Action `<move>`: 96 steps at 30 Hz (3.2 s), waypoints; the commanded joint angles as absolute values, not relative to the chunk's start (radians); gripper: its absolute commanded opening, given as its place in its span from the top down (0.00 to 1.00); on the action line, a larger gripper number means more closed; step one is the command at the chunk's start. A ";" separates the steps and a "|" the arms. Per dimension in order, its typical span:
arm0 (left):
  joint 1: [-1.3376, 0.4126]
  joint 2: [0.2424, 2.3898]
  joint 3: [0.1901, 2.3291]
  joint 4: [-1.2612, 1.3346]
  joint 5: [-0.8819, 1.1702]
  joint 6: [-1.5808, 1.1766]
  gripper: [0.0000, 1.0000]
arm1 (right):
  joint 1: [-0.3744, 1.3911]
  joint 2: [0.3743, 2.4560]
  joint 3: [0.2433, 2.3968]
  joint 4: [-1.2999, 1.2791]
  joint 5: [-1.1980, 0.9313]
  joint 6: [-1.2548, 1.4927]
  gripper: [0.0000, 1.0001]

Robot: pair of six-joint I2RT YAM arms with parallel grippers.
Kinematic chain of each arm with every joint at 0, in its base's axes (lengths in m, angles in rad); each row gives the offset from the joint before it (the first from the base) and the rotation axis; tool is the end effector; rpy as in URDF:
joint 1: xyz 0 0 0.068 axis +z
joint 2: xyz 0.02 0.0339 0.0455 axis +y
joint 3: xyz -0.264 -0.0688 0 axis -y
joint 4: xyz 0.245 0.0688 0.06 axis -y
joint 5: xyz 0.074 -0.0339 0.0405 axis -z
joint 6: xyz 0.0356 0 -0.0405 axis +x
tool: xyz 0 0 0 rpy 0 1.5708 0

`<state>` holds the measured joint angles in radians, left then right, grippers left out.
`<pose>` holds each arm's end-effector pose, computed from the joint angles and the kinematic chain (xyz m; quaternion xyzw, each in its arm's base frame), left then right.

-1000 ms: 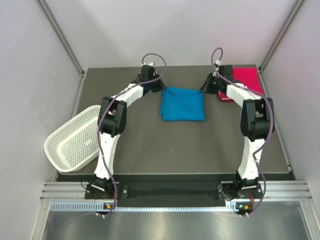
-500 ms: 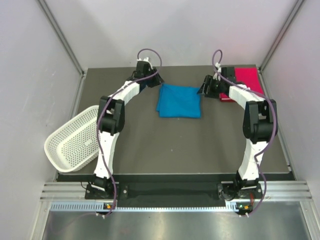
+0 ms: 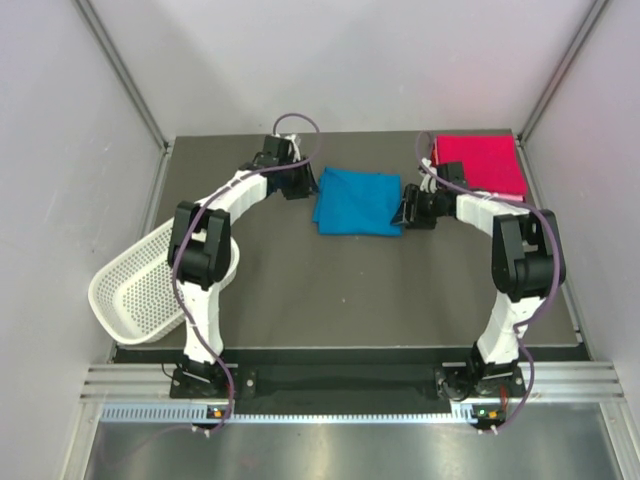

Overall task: Fold and stack the t-shirts
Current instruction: Fold the tshirt

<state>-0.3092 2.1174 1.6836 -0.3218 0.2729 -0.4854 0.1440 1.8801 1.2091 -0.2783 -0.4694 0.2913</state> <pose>0.4577 -0.1563 0.2162 -0.0263 0.9108 -0.2671 0.3138 0.3848 0.0721 0.1737 -0.0028 0.9287 0.2804 0.2426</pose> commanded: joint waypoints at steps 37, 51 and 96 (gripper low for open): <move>-0.316 2.002 1.463 -0.247 0.422 -0.388 0.60 | 0.169 1.789 0.922 0.090 -0.578 0.413 0.81; -0.311 2.135 1.582 -0.331 0.439 -0.298 0.48 | 0.169 1.796 0.959 0.063 -0.589 0.402 0.72; -0.299 2.166 1.755 -0.296 0.546 -0.498 0.67 | 0.196 1.790 1.304 -0.295 -0.443 0.296 0.80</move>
<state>-0.2955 2.1120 1.7065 -0.4278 0.4541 -0.4808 0.2150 1.7161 1.2297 -0.3290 -0.3817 0.3328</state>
